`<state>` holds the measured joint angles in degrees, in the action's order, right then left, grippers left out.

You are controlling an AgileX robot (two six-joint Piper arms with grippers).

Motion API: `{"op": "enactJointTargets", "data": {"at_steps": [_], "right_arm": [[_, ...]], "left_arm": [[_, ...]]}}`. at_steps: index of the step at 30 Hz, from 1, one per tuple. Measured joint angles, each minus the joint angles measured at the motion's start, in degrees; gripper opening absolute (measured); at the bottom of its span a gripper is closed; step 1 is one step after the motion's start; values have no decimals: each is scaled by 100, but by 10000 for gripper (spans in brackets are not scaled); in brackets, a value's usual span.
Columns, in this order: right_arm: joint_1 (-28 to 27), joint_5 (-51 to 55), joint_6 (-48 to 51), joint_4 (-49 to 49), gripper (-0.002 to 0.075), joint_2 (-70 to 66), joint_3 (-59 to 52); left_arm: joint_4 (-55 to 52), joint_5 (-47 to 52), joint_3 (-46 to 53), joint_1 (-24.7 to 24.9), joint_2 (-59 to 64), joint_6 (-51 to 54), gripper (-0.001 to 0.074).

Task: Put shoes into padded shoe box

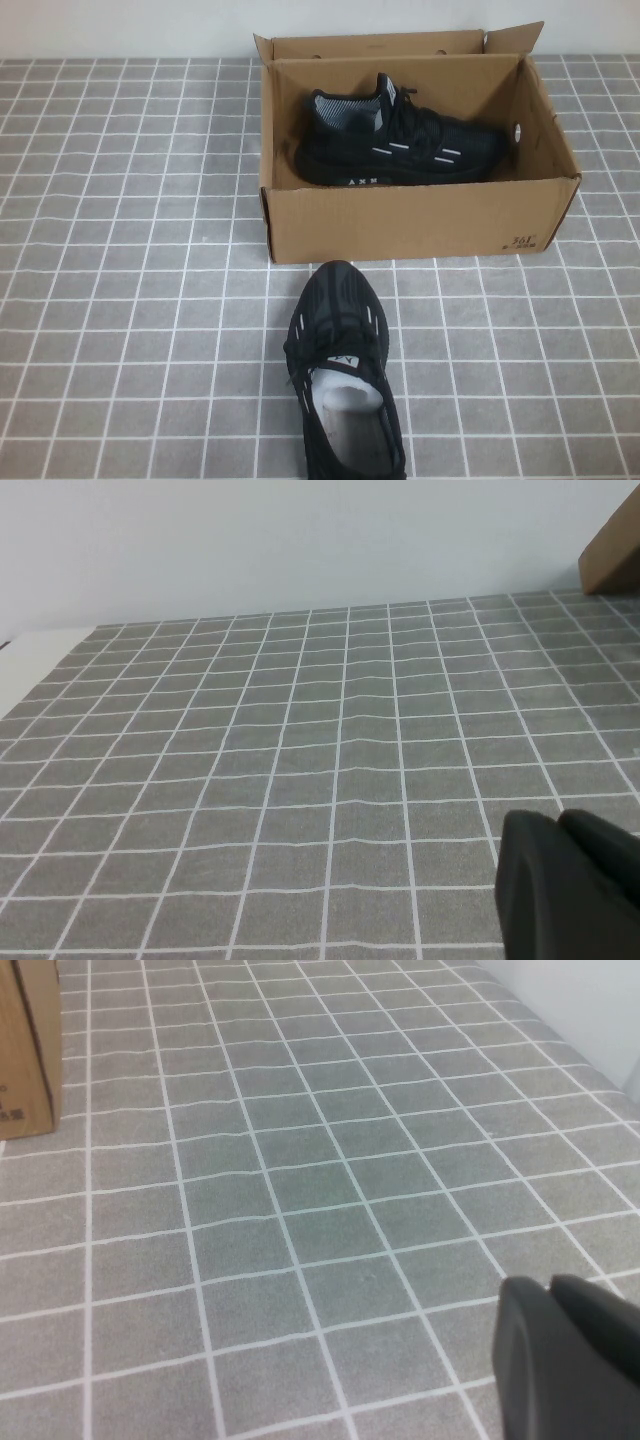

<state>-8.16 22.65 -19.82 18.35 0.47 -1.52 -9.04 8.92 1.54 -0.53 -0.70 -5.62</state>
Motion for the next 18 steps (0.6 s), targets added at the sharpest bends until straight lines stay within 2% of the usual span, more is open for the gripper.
{"op": "enactJointTargets", "data": {"at_steps": [10, 18], "right_arm": [[0, 0, 0, 0, -6, 0, 0], [0, 0, 0, 0, -6, 0, 0]], "left_arm": [[0, -360, 0, 0, 0, 0, -4], [0, -1969, 0, 0, 0, 0, -4]]}}
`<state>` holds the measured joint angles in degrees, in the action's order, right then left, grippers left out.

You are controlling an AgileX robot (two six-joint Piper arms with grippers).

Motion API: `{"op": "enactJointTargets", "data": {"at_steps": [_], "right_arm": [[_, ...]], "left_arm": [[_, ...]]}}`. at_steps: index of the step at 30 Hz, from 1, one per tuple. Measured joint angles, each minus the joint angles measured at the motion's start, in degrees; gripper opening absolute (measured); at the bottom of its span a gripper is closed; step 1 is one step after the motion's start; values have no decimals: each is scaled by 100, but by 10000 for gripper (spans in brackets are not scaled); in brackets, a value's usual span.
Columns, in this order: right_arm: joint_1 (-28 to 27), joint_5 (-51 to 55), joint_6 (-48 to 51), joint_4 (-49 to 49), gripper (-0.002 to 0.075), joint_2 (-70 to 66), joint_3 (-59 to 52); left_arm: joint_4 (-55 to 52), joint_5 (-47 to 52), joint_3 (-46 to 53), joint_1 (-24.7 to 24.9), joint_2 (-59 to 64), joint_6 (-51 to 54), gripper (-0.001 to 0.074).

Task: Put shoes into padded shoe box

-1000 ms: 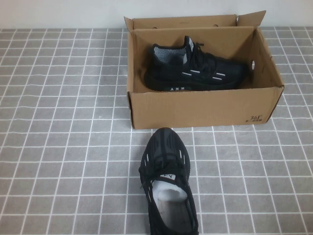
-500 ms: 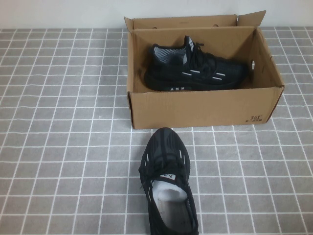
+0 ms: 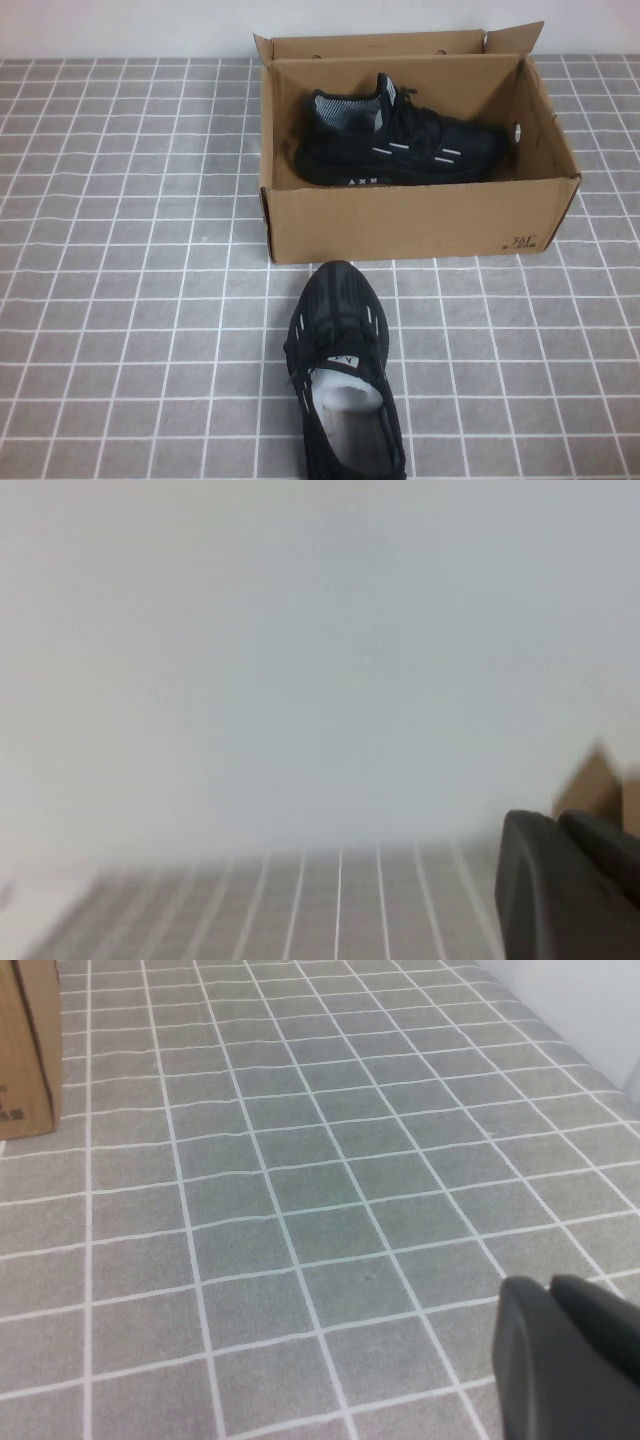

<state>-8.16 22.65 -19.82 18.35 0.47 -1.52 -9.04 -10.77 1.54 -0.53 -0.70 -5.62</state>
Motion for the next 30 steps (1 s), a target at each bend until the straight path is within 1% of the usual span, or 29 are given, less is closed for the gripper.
{"op": "enactJointTargets", "data": {"at_steps": [3, 10, 13, 16, 21, 23, 26, 30], "right_arm": [[0, 0, 0, 0, -6, 0, 0], [0, 0, 0, 0, -6, 0, 0], [0, 0, 0, 0, -6, 0, 0], [0, 0, 0, 0, -6, 0, 0], [0, 0, 0, 0, -6, 0, 0], [0, 0, 0, 0, -8, 0, 0], [0, 0, 0, 0, -6, 0, 0], [0, 0, 0, 0, -6, 0, 0]], "left_arm": [[0, -490, 0, 0, 0, 0, -4], [0, -668, 0, 0, 0, 0, -4], [0, -954, 0, 0, 0, -69, -4], [0, -1635, 0, 0, 0, -361, -4], [124, -3178, 0, 0, 0, -800, -4], [219, -3492, 0, 0, -11, -967, -4], [270, -3532, -224, 0, -19, -1158, -4], [305, -3175, -876, 0, -19, -1260, -4]]}}
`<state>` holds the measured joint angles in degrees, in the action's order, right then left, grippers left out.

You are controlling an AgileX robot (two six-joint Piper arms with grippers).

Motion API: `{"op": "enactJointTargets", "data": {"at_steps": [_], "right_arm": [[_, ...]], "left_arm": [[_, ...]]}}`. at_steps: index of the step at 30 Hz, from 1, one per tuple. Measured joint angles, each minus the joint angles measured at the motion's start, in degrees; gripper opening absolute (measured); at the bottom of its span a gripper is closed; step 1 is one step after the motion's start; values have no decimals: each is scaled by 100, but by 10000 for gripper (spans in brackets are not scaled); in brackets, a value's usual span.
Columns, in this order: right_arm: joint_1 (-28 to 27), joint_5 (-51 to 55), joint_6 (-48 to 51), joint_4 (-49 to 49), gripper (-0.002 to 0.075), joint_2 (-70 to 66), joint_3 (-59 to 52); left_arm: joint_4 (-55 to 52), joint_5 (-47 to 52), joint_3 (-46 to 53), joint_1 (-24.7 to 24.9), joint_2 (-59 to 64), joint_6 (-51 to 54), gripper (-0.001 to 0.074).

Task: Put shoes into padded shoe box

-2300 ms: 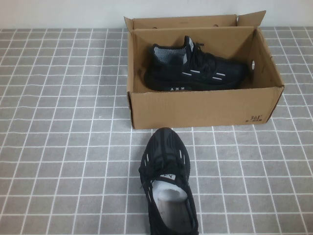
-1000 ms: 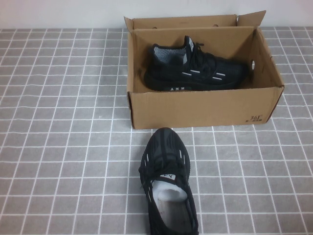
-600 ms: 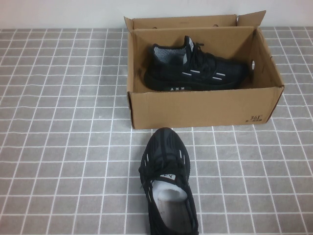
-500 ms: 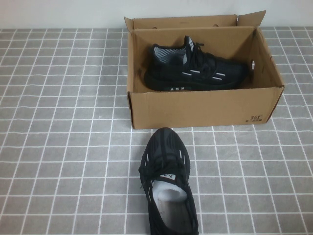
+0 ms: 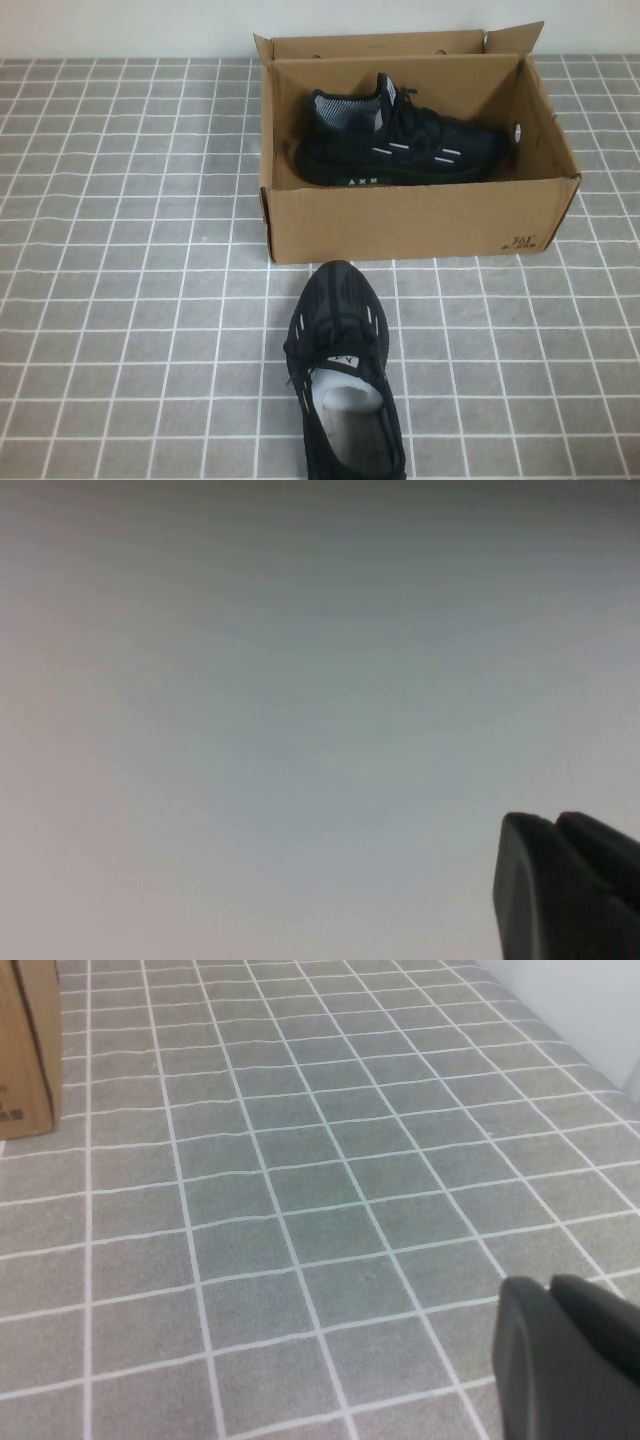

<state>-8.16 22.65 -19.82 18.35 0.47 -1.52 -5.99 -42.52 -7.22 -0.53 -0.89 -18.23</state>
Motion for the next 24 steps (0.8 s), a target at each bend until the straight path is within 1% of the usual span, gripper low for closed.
{"op": "enactJointTargets", "data": {"at_steps": [8, 10, 15, 17, 20, 24], "right_arm": [[0, 0, 0, 0, -6, 0, 0], [0, 0, 0, 0, -6, 0, 0], [0, 0, 0, 0, -6, 0, 0], [0, 0, 0, 0, -6, 0, 0], [0, 0, 0, 0, -6, 0, 0], [0, 0, 0, 0, -6, 0, 0]], "left_arm": [[0, 1748, -1525, 0, 17, -59, -4], [-11, 2415, -1898, 0, 134, -163, -4], [-20, 4465, -2826, 0, 828, -298, -4], [-20, 5014, -3000, 0, 1128, -298, -4], [-20, 5537, -3055, 0, 1407, -201, -4], [115, 5779, -3055, 0, 1488, -137, -4]]}}
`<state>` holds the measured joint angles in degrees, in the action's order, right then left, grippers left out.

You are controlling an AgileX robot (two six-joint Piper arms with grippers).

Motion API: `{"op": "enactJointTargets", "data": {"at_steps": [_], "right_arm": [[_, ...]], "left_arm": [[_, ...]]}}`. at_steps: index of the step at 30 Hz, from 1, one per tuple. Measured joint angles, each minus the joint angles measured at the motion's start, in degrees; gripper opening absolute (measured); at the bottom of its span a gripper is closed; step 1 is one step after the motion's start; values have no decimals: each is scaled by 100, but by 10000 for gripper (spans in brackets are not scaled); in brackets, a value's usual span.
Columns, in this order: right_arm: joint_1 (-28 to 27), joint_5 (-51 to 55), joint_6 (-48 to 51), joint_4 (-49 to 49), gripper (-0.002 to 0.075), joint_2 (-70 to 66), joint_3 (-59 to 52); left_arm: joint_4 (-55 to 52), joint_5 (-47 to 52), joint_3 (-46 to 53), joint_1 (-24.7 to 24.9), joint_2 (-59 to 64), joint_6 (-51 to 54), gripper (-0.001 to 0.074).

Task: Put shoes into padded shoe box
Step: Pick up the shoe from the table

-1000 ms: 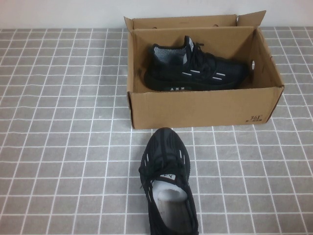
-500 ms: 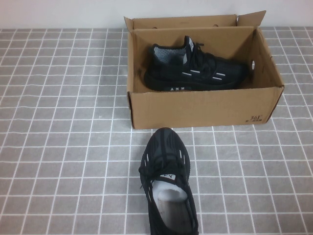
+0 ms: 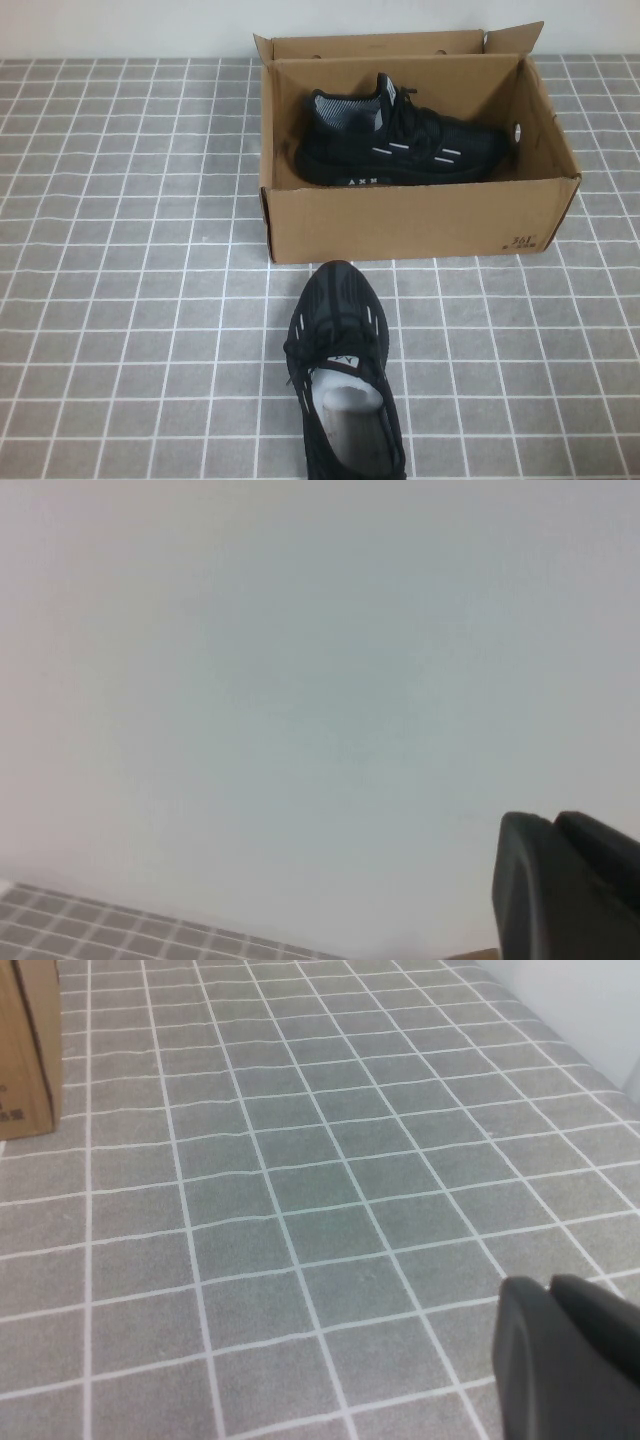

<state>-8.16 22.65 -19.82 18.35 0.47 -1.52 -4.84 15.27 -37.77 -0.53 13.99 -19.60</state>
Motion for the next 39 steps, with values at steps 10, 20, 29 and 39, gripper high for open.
{"op": "enactJointTargets", "data": {"at_steps": [10, 20, 29, 39], "right_arm": [[0, 0, 0, 0, -6, 0, 0], [0, 0, 0, 0, -6, 0, 0], [0, 0, 0, 0, -8, 0, 0], [0, 0, 0, 0, -8, 0, 0]], "left_arm": [[1023, 755, -66, 0, 86, 1514, -4], [2920, 2786, -1327, 0, 1890, 4087, -4], [4549, 3406, -1779, 242, 3260, 5504, -4], [4952, 3269, -1779, 1477, 4284, 5889, -4]]}}
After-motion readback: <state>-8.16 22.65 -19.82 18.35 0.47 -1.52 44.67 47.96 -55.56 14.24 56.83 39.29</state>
